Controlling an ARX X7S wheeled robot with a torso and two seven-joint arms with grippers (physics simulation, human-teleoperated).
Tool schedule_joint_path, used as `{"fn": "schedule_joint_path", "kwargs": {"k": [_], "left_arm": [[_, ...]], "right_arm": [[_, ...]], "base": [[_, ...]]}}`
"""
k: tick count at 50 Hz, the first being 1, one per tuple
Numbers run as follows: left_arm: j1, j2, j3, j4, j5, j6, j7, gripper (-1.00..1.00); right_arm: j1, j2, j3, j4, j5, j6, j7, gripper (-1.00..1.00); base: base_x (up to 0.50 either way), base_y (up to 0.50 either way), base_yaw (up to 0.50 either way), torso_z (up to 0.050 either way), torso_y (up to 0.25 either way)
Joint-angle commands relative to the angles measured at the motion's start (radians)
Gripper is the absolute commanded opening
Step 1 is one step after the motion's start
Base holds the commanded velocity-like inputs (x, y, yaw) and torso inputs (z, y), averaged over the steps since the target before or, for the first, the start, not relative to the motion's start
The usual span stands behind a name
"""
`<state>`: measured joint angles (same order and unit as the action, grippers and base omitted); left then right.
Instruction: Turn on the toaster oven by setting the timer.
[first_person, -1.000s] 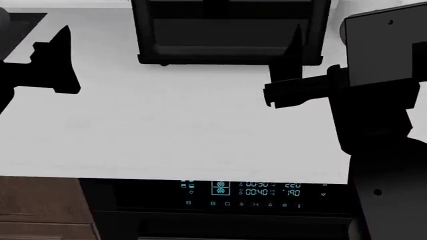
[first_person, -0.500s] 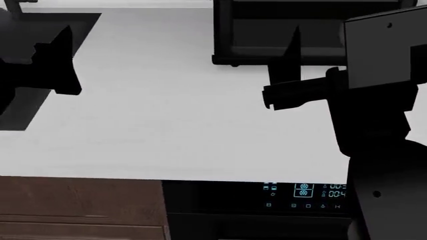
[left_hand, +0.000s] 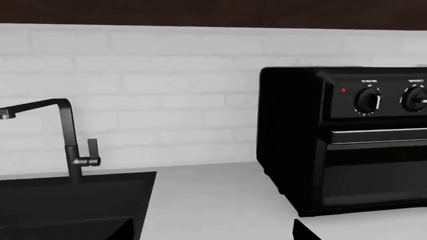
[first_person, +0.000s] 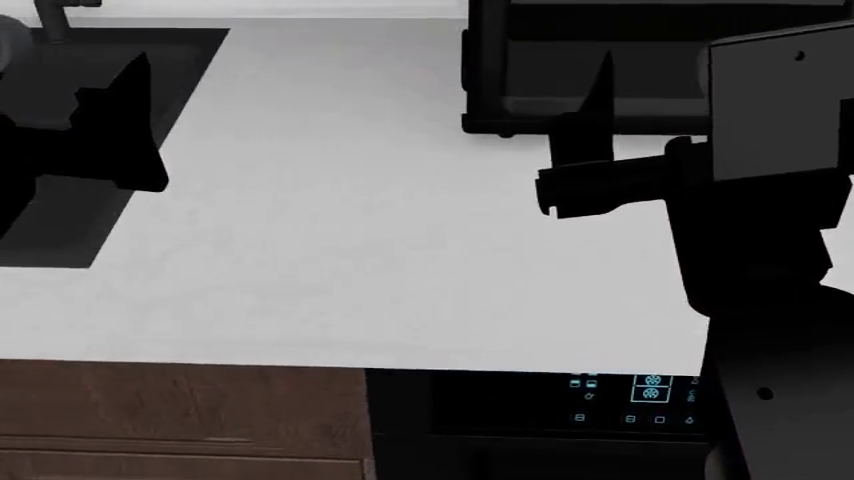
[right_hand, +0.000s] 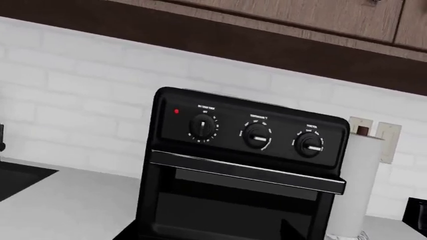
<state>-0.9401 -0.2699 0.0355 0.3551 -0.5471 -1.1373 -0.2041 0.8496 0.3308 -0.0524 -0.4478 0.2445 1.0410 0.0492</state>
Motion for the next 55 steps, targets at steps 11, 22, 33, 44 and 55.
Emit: {"fn": "schedule_joint_path", "kwargs": {"k": [11,22,33,44,55], "left_arm": [[-0.007,-0.004,0.001,-0.002,-0.012,-0.001,-0.008,1.00],[-0.006,-0.004,0.002,0.004,-0.021,-0.006,-0.013,1.00],[-0.007,-0.007,0.002,0.008,-0.026,-0.008,-0.019,1.00],[-0.012,-0.008,0.007,0.004,-0.030,-0.005,-0.021,1.00],[-0.016,-0.010,0.005,0.005,-0.037,-0.008,-0.027,1.00]], "right_arm": [[0.009,0.000,-0.006,0.007,0.005,0.001,0.006,1.00],[-0.003,0.005,-0.001,-0.001,0.010,-0.001,0.009,1.00],[-0.003,0.004,0.001,0.001,0.015,-0.004,0.011,1.00],[-0.004,0.006,0.002,0.007,0.018,-0.009,0.013,1.00],[-0.001,0.005,-0.001,0.009,0.020,-0.011,0.016,1.00]], "base": [[0.28,0.00,0.00,0.000,0.000],[0.28,0.00,0.00,0.000,0.000],[0.28,0.00,0.00,0.000,0.000],[0.28,0.00,0.00,0.000,0.000],[0.28,0.00,0.00,0.000,0.001]]}}
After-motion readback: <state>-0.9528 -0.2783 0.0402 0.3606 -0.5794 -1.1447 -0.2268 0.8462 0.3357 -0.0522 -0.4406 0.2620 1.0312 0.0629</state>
